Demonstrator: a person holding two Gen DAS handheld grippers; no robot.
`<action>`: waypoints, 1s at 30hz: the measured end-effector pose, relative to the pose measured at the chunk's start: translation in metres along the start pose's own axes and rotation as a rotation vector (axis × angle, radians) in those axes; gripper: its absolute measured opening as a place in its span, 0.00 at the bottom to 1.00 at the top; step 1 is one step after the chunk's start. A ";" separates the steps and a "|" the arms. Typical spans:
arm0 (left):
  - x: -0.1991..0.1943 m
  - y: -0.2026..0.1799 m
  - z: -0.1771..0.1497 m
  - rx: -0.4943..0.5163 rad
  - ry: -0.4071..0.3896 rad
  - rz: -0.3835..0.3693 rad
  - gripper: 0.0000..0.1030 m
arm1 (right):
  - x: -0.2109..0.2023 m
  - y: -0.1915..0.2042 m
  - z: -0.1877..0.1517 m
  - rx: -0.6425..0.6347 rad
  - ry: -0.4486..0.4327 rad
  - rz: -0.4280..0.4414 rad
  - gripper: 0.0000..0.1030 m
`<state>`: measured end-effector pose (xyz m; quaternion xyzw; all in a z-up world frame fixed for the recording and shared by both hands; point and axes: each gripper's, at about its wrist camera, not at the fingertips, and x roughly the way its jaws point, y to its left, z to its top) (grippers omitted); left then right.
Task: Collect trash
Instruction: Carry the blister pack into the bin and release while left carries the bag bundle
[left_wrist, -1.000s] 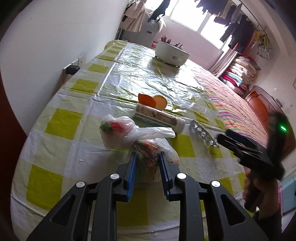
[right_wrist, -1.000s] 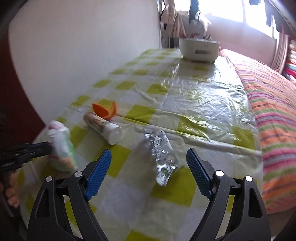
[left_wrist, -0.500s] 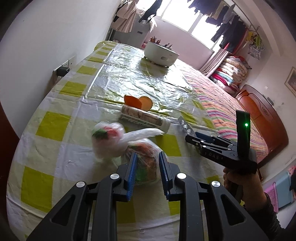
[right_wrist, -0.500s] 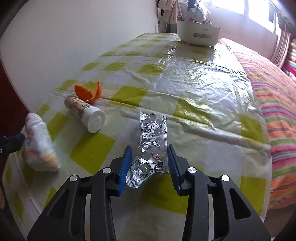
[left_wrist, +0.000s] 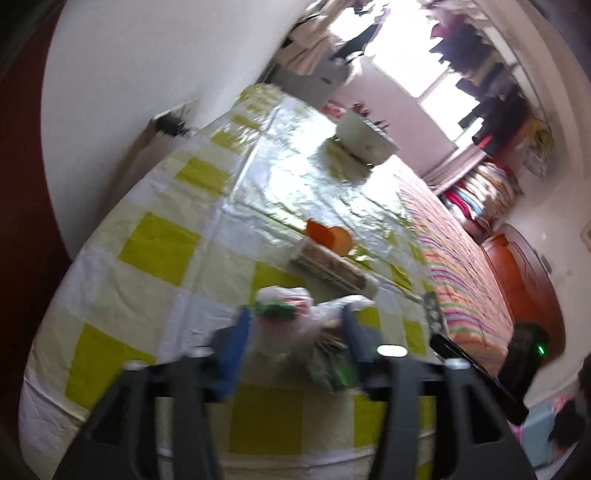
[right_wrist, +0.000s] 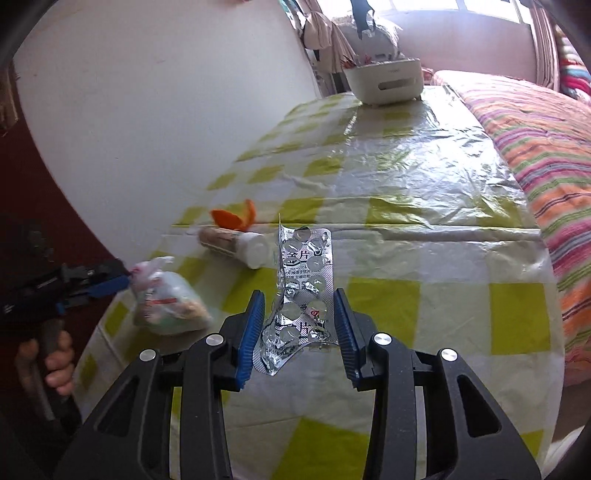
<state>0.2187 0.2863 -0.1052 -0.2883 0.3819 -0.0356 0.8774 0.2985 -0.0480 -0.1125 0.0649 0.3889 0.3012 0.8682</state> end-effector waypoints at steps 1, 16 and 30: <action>0.004 0.002 0.000 -0.017 0.012 -0.006 0.56 | -0.001 0.003 0.000 -0.005 -0.001 0.008 0.36; 0.048 0.002 -0.001 -0.122 0.091 -0.006 0.68 | -0.008 0.003 -0.008 0.022 -0.019 0.068 0.36; 0.037 -0.038 -0.008 -0.017 0.029 -0.044 0.38 | -0.062 -0.025 -0.013 0.103 -0.127 0.050 0.36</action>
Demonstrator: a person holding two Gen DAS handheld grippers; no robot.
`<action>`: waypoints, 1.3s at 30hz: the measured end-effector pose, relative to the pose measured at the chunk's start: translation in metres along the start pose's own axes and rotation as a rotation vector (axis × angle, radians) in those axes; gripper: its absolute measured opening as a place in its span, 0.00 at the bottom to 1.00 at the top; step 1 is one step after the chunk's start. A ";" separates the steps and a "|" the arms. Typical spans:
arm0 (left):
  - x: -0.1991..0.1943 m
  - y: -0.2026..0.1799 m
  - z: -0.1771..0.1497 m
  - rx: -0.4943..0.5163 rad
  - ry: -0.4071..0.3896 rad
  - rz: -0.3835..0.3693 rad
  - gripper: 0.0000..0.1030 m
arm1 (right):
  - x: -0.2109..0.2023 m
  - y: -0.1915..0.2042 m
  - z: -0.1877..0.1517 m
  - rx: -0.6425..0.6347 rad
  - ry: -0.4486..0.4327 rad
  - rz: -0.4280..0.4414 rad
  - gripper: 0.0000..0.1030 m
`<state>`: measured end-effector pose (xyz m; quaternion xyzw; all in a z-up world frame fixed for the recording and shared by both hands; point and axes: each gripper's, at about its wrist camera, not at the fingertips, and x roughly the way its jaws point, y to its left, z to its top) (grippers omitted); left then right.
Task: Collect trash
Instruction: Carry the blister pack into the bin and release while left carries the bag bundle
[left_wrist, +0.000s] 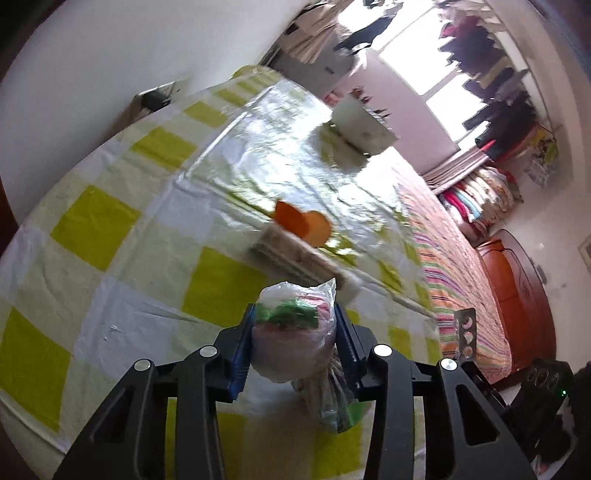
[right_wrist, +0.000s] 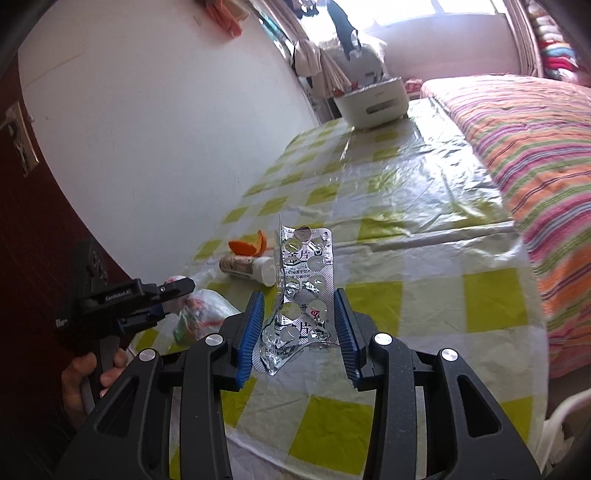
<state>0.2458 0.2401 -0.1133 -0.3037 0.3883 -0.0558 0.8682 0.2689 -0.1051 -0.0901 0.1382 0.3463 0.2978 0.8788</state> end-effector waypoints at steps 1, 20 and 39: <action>-0.001 -0.004 -0.001 0.006 0.000 -0.008 0.38 | -0.005 0.001 0.000 -0.003 -0.010 -0.001 0.36; 0.009 -0.130 -0.076 0.214 0.113 -0.230 0.38 | -0.119 -0.061 -0.028 0.060 -0.168 -0.120 0.36; 0.029 -0.206 -0.132 0.370 0.189 -0.305 0.38 | -0.214 -0.133 -0.090 0.270 -0.314 -0.288 0.38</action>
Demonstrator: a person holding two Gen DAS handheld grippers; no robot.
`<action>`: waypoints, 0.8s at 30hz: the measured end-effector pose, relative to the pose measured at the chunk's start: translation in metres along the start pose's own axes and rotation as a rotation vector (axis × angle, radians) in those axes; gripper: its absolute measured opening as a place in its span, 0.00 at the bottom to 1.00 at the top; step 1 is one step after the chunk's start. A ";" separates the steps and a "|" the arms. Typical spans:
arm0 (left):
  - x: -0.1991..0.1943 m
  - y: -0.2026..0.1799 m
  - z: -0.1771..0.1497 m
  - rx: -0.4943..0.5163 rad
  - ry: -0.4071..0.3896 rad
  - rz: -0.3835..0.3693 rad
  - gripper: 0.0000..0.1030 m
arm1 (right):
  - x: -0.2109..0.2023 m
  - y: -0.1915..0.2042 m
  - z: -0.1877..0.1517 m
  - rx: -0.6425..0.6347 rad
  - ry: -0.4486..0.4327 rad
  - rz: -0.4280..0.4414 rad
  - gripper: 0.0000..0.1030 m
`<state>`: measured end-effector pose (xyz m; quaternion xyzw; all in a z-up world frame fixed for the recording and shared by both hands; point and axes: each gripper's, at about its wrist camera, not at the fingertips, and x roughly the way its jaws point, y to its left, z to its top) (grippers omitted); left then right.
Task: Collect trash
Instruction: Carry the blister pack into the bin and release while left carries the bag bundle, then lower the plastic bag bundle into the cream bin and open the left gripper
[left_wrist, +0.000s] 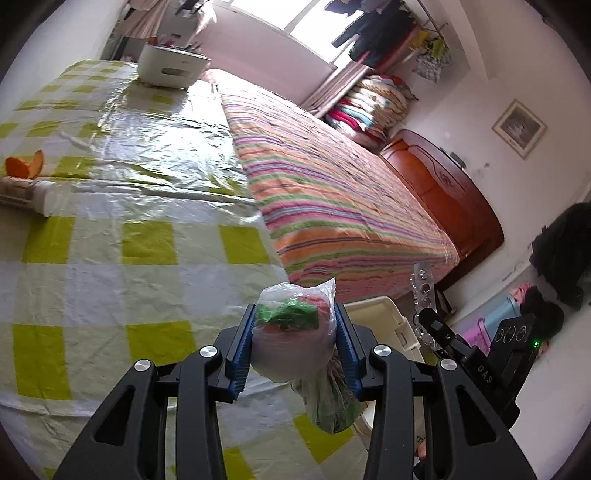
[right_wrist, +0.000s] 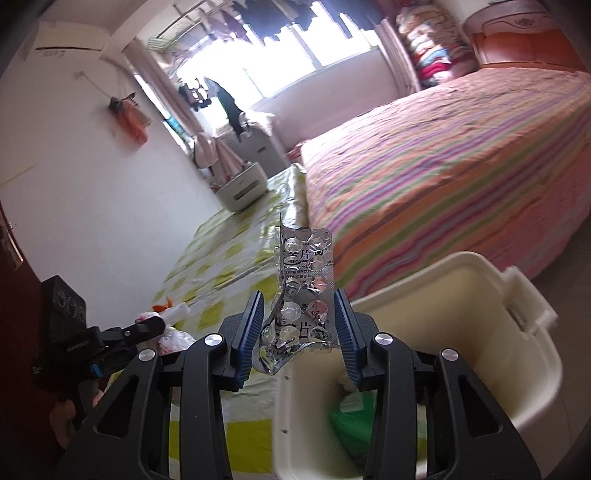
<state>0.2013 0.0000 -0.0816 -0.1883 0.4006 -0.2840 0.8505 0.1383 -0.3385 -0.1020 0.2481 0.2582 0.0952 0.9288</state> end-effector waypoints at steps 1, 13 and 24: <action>0.001 -0.002 -0.001 0.005 0.002 -0.002 0.38 | -0.001 -0.002 -0.002 0.003 -0.001 -0.014 0.39; 0.014 -0.035 -0.009 0.071 0.033 -0.026 0.38 | -0.021 -0.002 -0.017 0.009 -0.054 -0.102 0.69; 0.032 -0.062 -0.021 0.127 0.057 -0.028 0.38 | -0.054 -0.031 -0.010 0.153 -0.192 -0.096 0.73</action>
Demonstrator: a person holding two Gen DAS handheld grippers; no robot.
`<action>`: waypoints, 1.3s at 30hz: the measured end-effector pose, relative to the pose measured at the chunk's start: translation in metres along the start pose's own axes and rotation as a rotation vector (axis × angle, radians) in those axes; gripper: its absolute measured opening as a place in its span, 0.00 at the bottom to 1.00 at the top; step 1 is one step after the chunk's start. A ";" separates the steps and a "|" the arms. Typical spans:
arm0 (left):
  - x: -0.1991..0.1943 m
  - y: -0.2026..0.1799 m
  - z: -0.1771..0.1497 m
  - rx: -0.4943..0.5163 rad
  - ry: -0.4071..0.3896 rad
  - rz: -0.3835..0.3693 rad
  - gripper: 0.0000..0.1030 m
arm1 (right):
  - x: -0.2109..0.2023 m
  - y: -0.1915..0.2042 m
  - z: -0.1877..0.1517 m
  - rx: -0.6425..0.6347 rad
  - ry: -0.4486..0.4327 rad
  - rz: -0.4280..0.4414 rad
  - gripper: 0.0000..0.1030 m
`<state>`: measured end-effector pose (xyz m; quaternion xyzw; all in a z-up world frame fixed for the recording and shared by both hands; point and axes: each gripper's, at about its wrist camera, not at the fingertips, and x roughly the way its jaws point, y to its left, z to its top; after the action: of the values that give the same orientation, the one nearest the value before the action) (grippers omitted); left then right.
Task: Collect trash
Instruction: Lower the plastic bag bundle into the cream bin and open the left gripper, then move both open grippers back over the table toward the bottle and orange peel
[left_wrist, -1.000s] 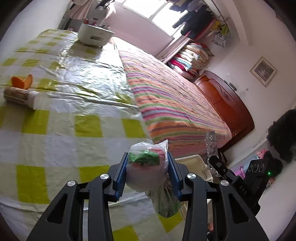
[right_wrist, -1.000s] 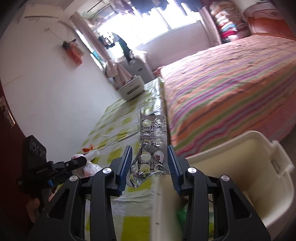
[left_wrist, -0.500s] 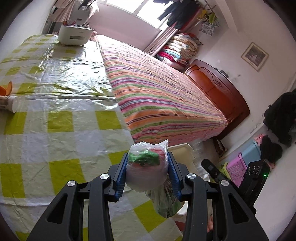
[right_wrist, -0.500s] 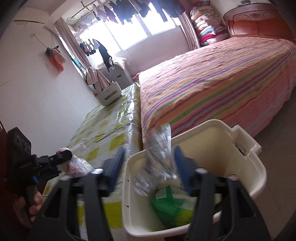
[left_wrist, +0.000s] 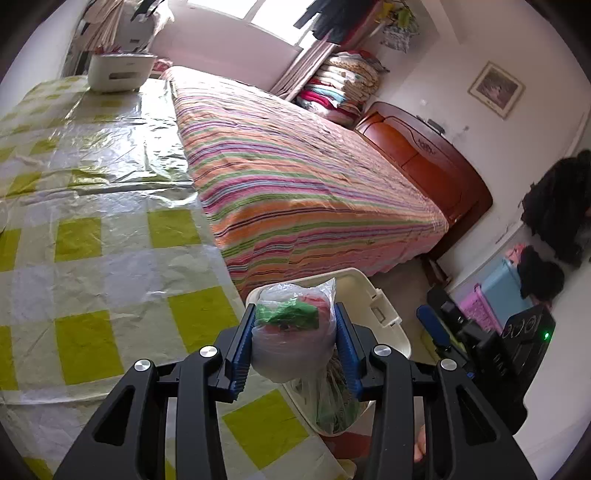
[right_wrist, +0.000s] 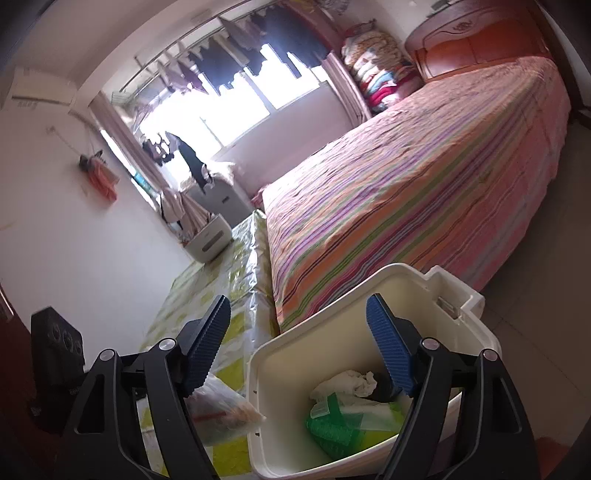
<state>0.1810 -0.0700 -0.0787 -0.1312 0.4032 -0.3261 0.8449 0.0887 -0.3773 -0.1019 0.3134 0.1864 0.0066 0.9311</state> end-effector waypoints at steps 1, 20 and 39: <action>0.002 -0.002 0.000 0.006 0.003 -0.001 0.38 | 0.000 -0.001 -0.001 0.005 -0.002 -0.001 0.73; 0.037 -0.042 -0.019 0.141 0.038 0.060 0.71 | -0.001 -0.001 -0.005 0.022 -0.004 0.008 0.74; -0.065 0.101 0.016 -0.178 -0.161 0.240 0.72 | 0.043 0.061 -0.036 -0.068 0.116 0.131 0.74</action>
<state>0.2085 0.0483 -0.0783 -0.1821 0.3741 -0.1744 0.8925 0.1223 -0.3017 -0.1069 0.2920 0.2188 0.0919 0.9265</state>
